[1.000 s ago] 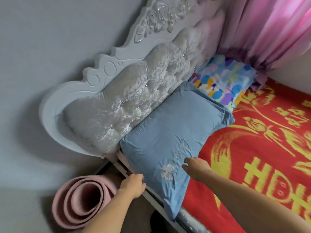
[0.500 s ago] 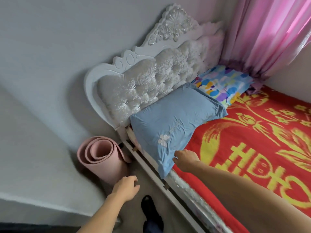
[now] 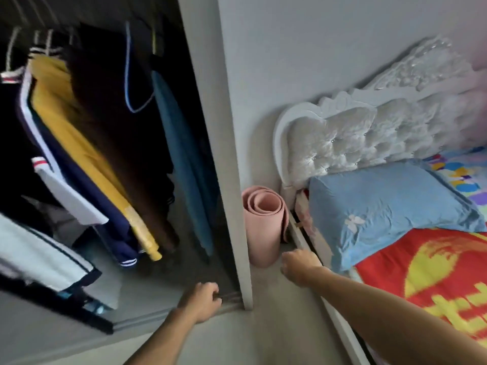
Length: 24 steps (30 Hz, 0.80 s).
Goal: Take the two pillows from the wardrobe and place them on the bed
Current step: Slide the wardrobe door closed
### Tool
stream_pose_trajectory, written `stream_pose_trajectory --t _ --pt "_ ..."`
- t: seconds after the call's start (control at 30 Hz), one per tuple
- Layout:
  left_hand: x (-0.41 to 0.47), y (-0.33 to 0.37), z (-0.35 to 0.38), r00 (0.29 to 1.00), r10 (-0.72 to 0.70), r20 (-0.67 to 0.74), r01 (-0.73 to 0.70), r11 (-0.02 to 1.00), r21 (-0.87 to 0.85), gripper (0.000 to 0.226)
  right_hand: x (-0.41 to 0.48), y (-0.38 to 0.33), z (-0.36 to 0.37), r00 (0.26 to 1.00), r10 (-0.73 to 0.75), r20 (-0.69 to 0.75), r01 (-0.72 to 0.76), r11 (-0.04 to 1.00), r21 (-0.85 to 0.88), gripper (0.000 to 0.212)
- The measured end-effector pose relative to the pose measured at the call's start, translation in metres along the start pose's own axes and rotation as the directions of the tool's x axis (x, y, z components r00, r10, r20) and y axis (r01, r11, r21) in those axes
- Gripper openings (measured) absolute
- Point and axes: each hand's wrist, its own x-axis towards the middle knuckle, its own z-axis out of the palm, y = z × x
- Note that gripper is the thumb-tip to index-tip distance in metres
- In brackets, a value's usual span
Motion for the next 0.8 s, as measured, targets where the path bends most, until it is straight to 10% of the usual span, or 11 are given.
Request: stream_pose_trajectory --t 0.4,0.8 --pt "-0.165 -0.350 -0.040 0.941 -0.322 -0.107 0.309 0.943 -0.122 0.037 0.035 -0.373 0.023 0.945 -0.327 0.002 0.326 0.942 -0.083 0.028" --pt "-0.235 -0.575 -0.121 0.761 -0.594 -0.261 0.507 0.796 -0.332 0.034 0.101 -0.689 -0.013 0.682 -0.725 -0.097 0.706 0.687 -0.171 0.024"
